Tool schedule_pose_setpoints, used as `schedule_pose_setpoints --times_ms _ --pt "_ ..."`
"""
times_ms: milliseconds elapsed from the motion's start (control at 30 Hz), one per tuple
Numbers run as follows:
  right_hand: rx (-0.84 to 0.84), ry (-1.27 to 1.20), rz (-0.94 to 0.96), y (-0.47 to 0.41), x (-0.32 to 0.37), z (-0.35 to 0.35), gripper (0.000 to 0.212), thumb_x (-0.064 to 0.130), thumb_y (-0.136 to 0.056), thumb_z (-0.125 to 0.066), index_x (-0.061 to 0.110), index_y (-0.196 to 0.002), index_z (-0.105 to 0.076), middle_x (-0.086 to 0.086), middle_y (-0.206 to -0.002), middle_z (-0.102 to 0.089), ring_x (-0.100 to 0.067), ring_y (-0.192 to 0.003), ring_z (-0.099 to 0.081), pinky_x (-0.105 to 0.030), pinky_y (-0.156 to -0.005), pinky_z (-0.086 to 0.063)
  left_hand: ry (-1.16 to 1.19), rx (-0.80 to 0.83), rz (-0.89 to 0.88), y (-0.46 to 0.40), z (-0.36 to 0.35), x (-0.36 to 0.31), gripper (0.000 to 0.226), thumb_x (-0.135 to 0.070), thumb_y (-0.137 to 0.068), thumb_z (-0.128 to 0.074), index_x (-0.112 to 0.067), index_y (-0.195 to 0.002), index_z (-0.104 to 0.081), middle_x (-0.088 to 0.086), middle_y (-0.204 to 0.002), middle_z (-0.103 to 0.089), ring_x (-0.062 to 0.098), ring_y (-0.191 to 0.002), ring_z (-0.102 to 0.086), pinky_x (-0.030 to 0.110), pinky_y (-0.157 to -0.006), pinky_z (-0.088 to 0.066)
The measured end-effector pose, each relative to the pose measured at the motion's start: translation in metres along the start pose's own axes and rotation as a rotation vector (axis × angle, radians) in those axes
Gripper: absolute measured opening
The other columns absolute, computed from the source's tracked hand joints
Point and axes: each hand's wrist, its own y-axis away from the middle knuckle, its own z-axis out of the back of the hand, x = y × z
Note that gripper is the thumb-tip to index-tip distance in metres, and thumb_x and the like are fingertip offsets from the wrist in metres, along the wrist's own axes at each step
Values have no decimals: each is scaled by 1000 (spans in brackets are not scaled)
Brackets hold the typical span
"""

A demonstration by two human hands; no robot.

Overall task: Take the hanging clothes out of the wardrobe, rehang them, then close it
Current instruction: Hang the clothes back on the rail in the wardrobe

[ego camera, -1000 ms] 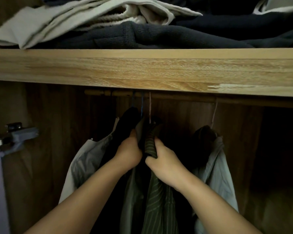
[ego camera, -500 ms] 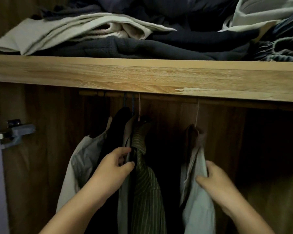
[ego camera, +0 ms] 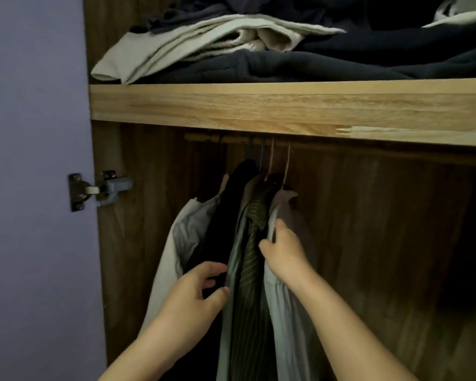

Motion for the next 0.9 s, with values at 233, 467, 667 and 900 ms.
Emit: schedule_pose_setpoints --times_ms 233,467,667,900 --pt "47 70 -3 24 -4 -6 61 37 -96 -47 11 -146 -25 -11 -145 -38 -26 -131 -39 -33 -105 -36 -39 -5 46 21 18 23 24 -18 -92 -55 -38 -103 -48 -15 -119 -53 4 -115 -48 21 -99 -39" --pt "-172 438 -29 105 6 -38 66 36 -95 -46 18 -149 -13 -8 -147 -29 -27 -128 -39 -33 -98 -39 -129 -23 -16 46 51 50 30 -21 -93 -52 -26 -123 -52 -15 -116 -54 3 -112 -51 18 -92 -41" --pt "102 462 43 171 34 -99 49 33 -97 -44 25 -143 -29 5 -142 -34 -13 -129 -35 -26 -106 -34 -270 44 -3 87 91 96 33 -28 -94 -50 -27 -127 -49 -9 -127 -52 6 -116 -50 17 -89 -41" --pt "543 516 30 225 58 -185 45 33 -97 -45 26 -141 -35 5 -143 -36 -14 -131 -33 -31 -109 -32 -600 13 40 149 134 137 39 -28 -94 -48 -25 -133 -44 -5 -134 -49 10 -119 -50 16 -91 -38"
